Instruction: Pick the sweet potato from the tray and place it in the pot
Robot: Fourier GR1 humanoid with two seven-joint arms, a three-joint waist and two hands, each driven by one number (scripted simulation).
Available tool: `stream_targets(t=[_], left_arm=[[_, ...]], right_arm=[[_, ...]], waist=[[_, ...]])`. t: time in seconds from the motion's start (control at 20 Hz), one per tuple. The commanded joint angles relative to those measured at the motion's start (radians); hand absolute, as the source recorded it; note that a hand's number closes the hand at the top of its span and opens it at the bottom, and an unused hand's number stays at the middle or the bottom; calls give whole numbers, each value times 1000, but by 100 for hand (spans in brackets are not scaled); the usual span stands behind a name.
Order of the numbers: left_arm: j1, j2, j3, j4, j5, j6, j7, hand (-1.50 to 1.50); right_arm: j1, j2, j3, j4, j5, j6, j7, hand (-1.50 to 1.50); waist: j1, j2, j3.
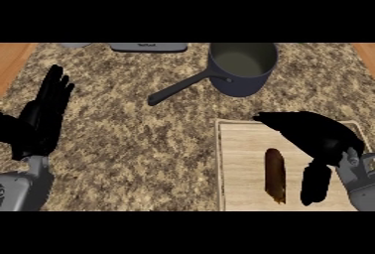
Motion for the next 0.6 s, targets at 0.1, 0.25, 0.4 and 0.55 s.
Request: stream_targets(t=[0.1, 0.25, 0.4, 0.55], left_arm=[[18, -13, 31, -3, -11, -22, -4, 0], [54, -12, 53, -5, -2, -64, -51, 0], [17, -8, 56, -48, -19, -37, 41, 0], [-25, -25, 62, 24, -31, -31, 10, 0]], right_arm=[[51, 116, 14, -21, 31, 64, 127, -150], [31, 190, 13, -48, 17, 83, 235, -150], [78, 184, 20, -17, 93, 87, 164, -150], [72, 192, 51, 6, 137, 86, 198, -150]], waist=[[-13, 0, 2], [-11, 0, 2], [-12, 0, 2], [-15, 1, 2]])
